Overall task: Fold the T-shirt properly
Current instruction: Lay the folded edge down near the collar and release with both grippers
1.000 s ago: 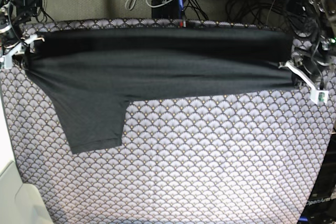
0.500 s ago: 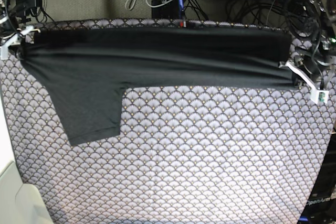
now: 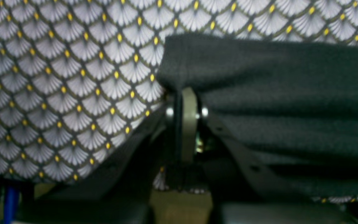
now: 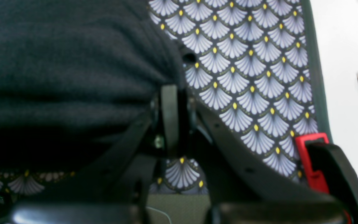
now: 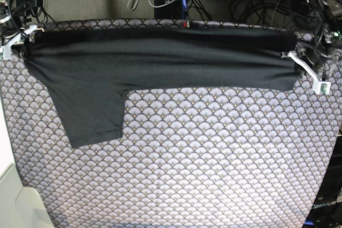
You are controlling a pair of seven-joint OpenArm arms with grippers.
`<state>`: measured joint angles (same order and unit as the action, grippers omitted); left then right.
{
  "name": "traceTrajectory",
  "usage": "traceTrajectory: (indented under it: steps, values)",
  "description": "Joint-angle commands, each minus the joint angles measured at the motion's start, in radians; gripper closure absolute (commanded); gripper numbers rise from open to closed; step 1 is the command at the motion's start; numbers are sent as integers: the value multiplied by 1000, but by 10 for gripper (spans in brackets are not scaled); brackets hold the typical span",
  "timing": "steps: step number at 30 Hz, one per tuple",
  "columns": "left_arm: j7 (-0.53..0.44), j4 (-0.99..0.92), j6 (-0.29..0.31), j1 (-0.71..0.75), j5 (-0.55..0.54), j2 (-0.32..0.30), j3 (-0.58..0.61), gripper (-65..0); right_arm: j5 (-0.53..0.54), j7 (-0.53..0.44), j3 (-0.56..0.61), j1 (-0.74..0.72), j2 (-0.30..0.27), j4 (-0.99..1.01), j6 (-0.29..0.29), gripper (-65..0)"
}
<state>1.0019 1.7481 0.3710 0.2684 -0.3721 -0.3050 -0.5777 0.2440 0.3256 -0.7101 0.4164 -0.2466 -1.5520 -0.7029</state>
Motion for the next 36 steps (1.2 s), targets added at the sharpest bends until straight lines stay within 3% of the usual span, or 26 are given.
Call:
traceTrajectory:
  steps: [1, 14, 17, 20, 23, 30, 36]
  values:
    - [-16, 11, 0, -4, -6, -18, -5, -5, 13, -26, -7, 12, -17, -12, 5, 0]
    - [-16, 5, 0, 45, -5, -20, -3, -12, 12, -26, -4, 31, -18, -11, 5, 0]
    - [-16, -24, 0, 55, -5, -20, -3, -73, 12, -7, -4, 31, -18, -11, 5, 0]
    - [-16, -35, 0, 68, -5, -18, -3, -152, 12, 96, -4, 26, -21, -17, 5, 0]
    - [-16, -37, 0, 85, -5, -18, -3, -163, 12, 152, -6, 20, -44, -17, 5, -49]
    - [-16, -37, 3, 102, -5, -23, -3, -166, 12, 152, -6, 22, -47, -17, 5, -170]
    - [-16, -38, 135, 122, 5, -24, -9, -167, 12, 152, -12, 22, -47, -17, 5, -213]
